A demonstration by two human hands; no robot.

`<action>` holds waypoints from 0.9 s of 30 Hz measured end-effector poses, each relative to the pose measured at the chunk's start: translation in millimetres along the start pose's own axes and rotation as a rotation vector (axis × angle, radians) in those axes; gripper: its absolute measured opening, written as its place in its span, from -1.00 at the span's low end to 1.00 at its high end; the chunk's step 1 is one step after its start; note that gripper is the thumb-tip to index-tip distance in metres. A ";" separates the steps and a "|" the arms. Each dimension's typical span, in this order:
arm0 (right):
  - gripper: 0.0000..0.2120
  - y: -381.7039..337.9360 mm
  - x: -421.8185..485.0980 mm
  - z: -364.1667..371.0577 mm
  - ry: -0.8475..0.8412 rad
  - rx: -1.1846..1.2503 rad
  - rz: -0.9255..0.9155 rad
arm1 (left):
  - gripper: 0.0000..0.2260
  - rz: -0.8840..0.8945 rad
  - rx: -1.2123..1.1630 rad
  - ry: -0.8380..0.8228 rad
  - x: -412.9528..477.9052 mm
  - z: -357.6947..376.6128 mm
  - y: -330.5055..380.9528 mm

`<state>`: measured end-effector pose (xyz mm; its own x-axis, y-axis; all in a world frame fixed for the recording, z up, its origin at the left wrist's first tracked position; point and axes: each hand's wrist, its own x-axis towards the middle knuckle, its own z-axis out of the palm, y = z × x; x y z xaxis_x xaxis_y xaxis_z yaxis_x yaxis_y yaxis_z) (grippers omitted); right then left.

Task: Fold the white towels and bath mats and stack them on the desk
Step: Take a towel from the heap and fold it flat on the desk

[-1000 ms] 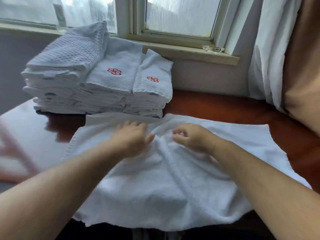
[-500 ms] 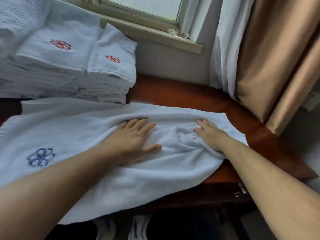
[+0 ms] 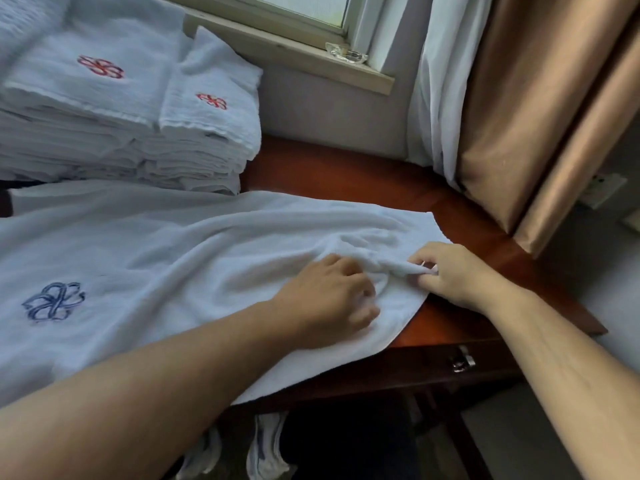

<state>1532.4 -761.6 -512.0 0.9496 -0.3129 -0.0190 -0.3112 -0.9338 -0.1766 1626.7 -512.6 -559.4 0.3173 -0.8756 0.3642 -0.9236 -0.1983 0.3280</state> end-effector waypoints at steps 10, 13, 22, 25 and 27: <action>-0.88 -3.8 34.6 -24.0 0.455 -0.356 0.192 | -0.89 0.122 -0.295 -0.189 2.1 -12.9 -26.1; -0.89 -8.3 25.6 -12.8 0.539 -0.154 0.057 | -0.87 0.068 -0.356 -0.153 0.8 -13.9 -29.4; -0.54 1.4 -27.0 7.3 -0.077 0.242 -0.129 | -0.81 -0.327 -0.871 -0.024 8.3 -26.3 -33.0; -0.94 -3.7 -25.1 6.7 0.224 0.129 -0.199 | -0.82 -0.330 -0.801 -0.076 7.4 -26.5 -30.3; -0.85 -8.9 -24.7 -2.7 0.527 0.063 -0.179 | -0.81 -0.316 -0.651 -0.132 7.5 -24.9 -26.7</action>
<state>1511.6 -746.0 -507.3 0.8354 -0.2096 0.5082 -0.1285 -0.9733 -0.1902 1659.1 -502.9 -543.8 0.4807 -0.8739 0.0717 -0.4646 -0.1845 0.8661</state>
